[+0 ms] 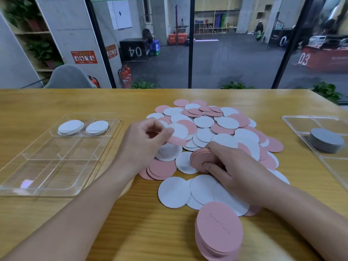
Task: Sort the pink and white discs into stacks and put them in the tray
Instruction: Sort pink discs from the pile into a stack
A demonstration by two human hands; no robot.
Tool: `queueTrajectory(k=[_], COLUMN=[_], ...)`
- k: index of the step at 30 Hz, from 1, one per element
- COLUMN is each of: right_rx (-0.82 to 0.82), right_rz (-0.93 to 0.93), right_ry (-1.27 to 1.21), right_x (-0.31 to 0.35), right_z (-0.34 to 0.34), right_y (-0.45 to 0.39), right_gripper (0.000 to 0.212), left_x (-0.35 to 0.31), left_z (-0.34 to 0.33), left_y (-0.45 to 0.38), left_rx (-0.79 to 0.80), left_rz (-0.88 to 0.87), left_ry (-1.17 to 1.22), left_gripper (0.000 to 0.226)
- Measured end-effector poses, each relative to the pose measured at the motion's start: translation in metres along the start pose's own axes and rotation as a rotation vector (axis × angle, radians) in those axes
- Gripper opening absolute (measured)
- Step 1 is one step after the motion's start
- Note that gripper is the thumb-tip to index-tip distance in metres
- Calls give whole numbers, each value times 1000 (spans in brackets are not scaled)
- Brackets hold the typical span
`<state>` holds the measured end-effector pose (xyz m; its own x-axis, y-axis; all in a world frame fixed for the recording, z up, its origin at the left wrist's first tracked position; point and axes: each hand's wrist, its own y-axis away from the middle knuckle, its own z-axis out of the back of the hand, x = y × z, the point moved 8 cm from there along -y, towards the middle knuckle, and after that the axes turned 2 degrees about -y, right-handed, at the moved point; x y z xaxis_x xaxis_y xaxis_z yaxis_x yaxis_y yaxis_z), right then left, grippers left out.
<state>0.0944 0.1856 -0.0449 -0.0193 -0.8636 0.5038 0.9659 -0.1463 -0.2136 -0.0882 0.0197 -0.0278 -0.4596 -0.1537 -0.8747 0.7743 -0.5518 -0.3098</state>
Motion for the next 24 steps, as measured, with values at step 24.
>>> queueTrajectory(k=[24], right_rx=[-27], right_rz=[9], right_ry=[-14], right_x=[5], right_z=[-6], right_y=[-2], right_gripper=[15], left_x=[-23], left_z=[-35], left_y=[22], left_rx=[384], left_rz=[-134], left_ry=[-125], left_gripper=[19])
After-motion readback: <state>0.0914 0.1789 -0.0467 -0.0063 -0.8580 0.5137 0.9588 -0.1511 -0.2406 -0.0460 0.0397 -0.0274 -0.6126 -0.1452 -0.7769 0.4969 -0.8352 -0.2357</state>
